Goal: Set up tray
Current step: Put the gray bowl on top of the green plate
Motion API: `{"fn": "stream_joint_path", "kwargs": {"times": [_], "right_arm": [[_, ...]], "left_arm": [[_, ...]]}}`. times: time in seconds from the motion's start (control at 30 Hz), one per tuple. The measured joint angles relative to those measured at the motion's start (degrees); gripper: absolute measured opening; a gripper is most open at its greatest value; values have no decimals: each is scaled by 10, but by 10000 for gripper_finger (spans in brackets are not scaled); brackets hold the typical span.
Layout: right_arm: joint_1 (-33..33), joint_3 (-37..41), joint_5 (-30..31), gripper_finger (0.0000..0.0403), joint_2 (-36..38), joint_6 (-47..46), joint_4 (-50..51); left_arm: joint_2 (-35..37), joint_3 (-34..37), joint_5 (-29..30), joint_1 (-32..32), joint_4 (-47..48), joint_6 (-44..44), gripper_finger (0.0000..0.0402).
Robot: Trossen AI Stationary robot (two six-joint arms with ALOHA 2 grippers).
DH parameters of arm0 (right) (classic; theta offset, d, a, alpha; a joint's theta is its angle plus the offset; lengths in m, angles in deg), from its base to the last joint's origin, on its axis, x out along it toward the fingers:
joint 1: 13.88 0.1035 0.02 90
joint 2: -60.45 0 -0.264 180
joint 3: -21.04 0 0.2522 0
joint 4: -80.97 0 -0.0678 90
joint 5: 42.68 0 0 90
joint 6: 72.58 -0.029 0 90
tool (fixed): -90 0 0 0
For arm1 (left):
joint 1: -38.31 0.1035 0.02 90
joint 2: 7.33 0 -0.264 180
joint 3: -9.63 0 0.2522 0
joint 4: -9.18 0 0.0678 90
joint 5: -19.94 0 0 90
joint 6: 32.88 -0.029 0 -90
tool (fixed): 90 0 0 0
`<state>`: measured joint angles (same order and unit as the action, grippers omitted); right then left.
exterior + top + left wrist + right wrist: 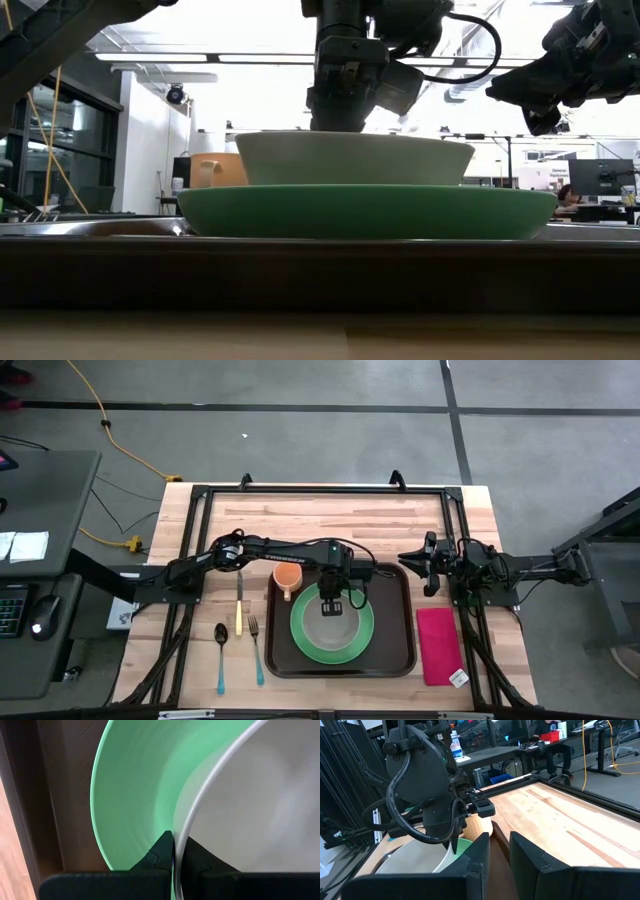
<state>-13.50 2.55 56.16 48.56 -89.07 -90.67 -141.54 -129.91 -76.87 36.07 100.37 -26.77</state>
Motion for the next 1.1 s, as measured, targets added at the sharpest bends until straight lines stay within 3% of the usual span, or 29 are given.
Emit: {"fn": "stream_joint_path", "kwargs": {"times": [1.1], "right_arm": [[0,0,0,55,0,0,0]], "left_arm": [[0,0,-12,0,1,-5,47]]}}
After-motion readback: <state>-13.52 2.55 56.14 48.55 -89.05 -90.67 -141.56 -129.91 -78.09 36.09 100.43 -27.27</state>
